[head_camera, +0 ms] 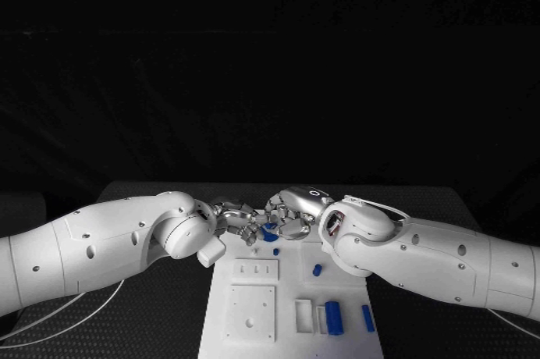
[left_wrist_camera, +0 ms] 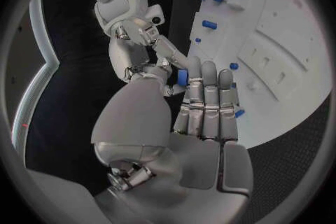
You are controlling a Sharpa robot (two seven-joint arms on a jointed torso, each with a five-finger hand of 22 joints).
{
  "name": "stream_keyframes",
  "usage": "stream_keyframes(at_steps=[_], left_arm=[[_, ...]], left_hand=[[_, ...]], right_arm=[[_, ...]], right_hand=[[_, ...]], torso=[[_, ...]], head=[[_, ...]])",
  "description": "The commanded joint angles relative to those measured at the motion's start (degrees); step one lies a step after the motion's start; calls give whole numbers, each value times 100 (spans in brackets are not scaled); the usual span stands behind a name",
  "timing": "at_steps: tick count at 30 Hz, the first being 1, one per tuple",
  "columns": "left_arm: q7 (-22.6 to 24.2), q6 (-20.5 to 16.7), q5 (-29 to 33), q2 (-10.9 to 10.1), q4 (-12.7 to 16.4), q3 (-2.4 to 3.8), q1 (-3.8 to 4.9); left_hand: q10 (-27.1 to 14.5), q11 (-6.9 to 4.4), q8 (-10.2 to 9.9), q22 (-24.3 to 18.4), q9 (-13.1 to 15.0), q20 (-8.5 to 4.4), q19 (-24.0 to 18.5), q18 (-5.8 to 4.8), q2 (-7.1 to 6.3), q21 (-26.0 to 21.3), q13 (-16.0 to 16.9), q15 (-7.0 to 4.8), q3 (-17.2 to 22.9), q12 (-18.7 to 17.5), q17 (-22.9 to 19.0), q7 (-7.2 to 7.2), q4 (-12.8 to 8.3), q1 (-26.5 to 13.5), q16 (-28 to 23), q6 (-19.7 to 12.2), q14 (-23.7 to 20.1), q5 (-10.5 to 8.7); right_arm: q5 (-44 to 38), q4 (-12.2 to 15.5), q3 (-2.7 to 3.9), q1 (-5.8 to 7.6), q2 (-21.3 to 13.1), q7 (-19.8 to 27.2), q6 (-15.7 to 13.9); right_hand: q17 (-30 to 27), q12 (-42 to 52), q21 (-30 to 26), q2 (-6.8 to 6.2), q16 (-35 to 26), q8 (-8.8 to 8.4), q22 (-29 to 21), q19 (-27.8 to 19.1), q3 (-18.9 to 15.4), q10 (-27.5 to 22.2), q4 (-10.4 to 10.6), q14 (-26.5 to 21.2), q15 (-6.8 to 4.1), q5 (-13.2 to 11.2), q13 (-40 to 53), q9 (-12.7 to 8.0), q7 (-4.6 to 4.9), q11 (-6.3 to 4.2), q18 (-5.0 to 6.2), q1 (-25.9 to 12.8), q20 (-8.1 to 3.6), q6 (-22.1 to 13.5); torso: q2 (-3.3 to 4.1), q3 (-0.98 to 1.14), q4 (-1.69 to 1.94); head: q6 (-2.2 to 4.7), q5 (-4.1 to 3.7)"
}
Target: Assemble the parts on the task board
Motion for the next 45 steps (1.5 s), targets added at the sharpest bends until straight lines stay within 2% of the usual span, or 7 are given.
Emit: stream_keyframes(at_steps=[1, 7, 16, 19, 20, 21, 45], left_arm=[[154, 192, 125, 32, 45, 30, 25], [145, 223, 134, 32, 29, 30, 24], [156, 270, 217, 43, 5, 30, 23], [164, 273, 244, 44, 3, 30, 23], [163, 269, 252, 44, 3, 30, 23], [172, 273, 255, 43, -1, 30, 23], [184, 297, 320, 65, -27, 28, 21]], left_hand=[[-111, -16, -29, 10, 13, -185, -46, -38, -35, -16, 10, -3, 48, 44, -15, 0, 9, -92, 51, -42, -61, -15], [-139, -19, -20, 16, 41, -181, -68, -35, -29, -13, 25, -1, 129, 98, -30, -7, 1, -194, 96, -30, -86, -20], [-267, -14, -1, 56, 150, -158, -202, -50, 144, -8, 71, 16, 222, 262, -62, -11, -330, -222, 259, -52, -208, 860], [-351, -18, 17, 70, 229, -146, -255, -74, 278, -1, 110, 29, 538, 405, -83, -23, -978, -472, 394, -31, -294, 1091], [-445, -20, -11, 85, 307, -163, -249, -91, 388, 43, 109, 43, 1274, 580, -178, -31, -2249, -1486, 547, -29, -356, 1082], [-424, -15, -38, 90, 318, -193, -187, -84, 472, 92, 60, 52, 1797, 628, -269, -31, -2839, -2066, 560, -14, -352, 1076], [-489, -12, -9, 109, 433, -149, -215, -121, 591, 204, 1, 31, 2744, 799, -374, -31, -3165, -2295, 760, 66, -395, 318]], right_arm=[[-33, 16, -21, -33, 24, 44, 193], [-44, 14, -22, -37, 21, 33, 188], [-46, 7, -22, -42, 25, 28, 212], [-52, 0, -22, -45, 34, 26, 222], [-52, -1, -22, -46, 36, 26, 222], [-52, -1, -22, -48, 36, 26, 222], [-52, -12, -23, -68, 54, 31, 247]], right_hand=[[9, 20, 15, -11, -21, 23, 69, 16, 40, -93, -8, 11, -41, -20, -3, -9, -33, -67, 260, -35, -19, 912], [9, 21, 15, -9, -21, 23, 69, 17, 45, -91, -11, 12, -41, -20, -2, -8, -33, -67, 260, -36, -19, 914], [9, 21, 15, -9, -22, 23, 69, 18, 49, -90, -14, 13, -41, -20, -1, -7, -33, -67, 260, -39, -19, 916], [10, 21, 15, -9, -22, 23, 69, 19, 51, -90, -16, 13, -41, -20, -1, -7, -33, -67, 260, -40, -18, 916], [10, 21, 15, -9, -22, 23, 69, 19, 51, -90, -16, 13, -41, -19, 0, -7, -33, -67, 260, -41, -18, 916], [10, 21, 15, -9, -22, 23, 69, 19, 52, -90, -16, 13, -41, -19, 0, -7, -33, -67, 260, -41, -18, 917], [10, 20, 13, -6, -24, 21, 68, 21, 64, -87, -25, 15, -41, -19, 2, -5, -33, -67, 260, -52, -17, 921]], torso=[[-1, 2, -2], [1, 3, -2], [1, 4, -4], [3, 1, 0], [2, 0, 2], [2, 2, 2], [1, 2, 4]], head=[[0, -4], [-10, -3], [-24, -6], [-32, -11], [-34, -13], [-36, -12], [-62, -24]])
